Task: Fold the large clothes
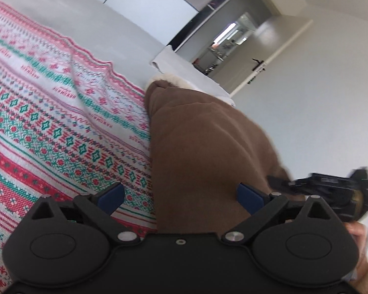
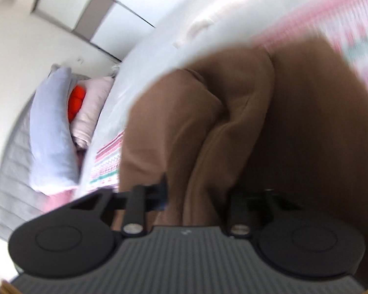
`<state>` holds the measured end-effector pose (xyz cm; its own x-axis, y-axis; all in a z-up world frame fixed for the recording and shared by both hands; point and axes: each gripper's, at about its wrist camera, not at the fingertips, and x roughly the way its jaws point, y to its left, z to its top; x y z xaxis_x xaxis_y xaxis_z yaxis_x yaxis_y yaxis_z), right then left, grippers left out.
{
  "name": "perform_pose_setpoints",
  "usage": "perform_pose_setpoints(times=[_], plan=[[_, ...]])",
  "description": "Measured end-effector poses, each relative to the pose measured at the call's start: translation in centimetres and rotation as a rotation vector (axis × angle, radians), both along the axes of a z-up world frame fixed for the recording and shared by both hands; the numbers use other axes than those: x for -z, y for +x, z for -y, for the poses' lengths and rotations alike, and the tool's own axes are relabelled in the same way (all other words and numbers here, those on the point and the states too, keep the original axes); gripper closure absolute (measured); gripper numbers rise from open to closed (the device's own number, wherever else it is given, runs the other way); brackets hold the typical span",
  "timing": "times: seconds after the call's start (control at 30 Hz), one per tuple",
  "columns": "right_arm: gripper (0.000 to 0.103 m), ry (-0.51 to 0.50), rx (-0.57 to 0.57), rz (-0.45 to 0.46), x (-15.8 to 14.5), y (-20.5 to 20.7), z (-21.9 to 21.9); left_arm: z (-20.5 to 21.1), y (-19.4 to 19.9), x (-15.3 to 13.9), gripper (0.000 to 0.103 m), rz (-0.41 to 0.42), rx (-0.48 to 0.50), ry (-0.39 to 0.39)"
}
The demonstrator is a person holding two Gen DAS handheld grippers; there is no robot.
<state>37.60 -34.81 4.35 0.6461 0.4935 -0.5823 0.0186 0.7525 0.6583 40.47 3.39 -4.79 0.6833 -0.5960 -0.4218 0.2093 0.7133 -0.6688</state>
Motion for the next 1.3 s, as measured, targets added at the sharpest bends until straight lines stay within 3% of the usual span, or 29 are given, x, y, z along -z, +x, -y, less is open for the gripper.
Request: perform_pose_setpoints(times=[0.13, 0.27, 0.37, 0.53, 0.6, 0.63, 0.77, 0.8, 0.9, 0.97, 1.03, 1.07, 1.13, 1.2, 1.23, 1.3], plan=[[0.087, -0.066, -0.023, 0.177, -5.8, -2.7, -0.4, 0.2, 0.0, -0.4, 0.004, -0.013, 0.006, -0.025], [0.088, -0.080, 0.011, 0.258, -8.7, -5.7, 2.9, 1.7, -0.2, -1.1, 0.004, 0.004, 0.053, -0.010], [0.088, 0.007, 0.089, 0.235, -6.6, -7.1, 7.7, 3.1, -0.3, -1.6, 0.004, 0.015, 0.091, -0.008], [0.083, 0.171, 0.204, 0.093, 2.5, -8.4, 14.1, 5.8, -0.2, -1.3, 0.004, -0.003, 0.145, 0.005], [0.065, 0.178, 0.226, 0.028, 6.4, -8.4, 15.2, 6.9, 0.1, -0.8, 0.002, -0.027, 0.167, 0.012], [0.063, 0.214, 0.227, 0.037, 7.6, -8.6, 15.3, 7.3, 0.3, -0.6, 0.000, -0.040, 0.171, 0.003], [0.038, 0.339, 0.224, 0.072, 8.1, -9.3, 16.1, 8.1, 2.0, 0.7, 0.000, -0.139, 0.213, -0.078], [0.027, 0.342, 0.224, 0.081, 8.0, -9.6, 16.3, 8.2, 2.5, 1.2, 0.000, -0.170, 0.226, -0.107], [0.010, 0.298, 0.232, 0.102, 7.7, -10.3, 16.7, 8.5, 4.1, 2.8, 0.000, -0.291, 0.266, -0.199], [0.000, 0.212, 0.265, 0.066, 7.5, -10.7, 16.8, 8.3, 4.8, 4.3, 0.000, -0.359, 0.282, -0.282], [0.000, 0.110, 0.302, 0.032, 7.7, -10.9, 16.6, 8.2, 5.0, 4.6, 0.000, -0.361, 0.299, -0.299], [0.000, 0.127, 0.283, 0.035, 8.0, -11.0, 16.6, 8.3, 5.0, 4.6, 0.000, -0.356, 0.305, -0.297], [0.001, 0.235, 0.247, 0.007, 9.3, -10.3, 16.7, 8.3, 4.9, 4.6, 0.000, -0.353, 0.308, -0.301], [0.019, 0.378, 0.194, -0.025, 10.9, -9.1, 16.1, 8.5, 4.6, 4.4, 0.002, -0.352, 0.287, -0.301], [0.022, 0.419, 0.182, -0.048, 11.5, -8.6, 15.5, 8.6, 4.1, 4.0, 0.007, -0.345, 0.270, -0.293], [0.027, 0.403, 0.184, -0.055, 10.9, -8.2, 14.2, 8.8, 2.8, 2.6, 0.018, -0.296, 0.258, -0.231]])
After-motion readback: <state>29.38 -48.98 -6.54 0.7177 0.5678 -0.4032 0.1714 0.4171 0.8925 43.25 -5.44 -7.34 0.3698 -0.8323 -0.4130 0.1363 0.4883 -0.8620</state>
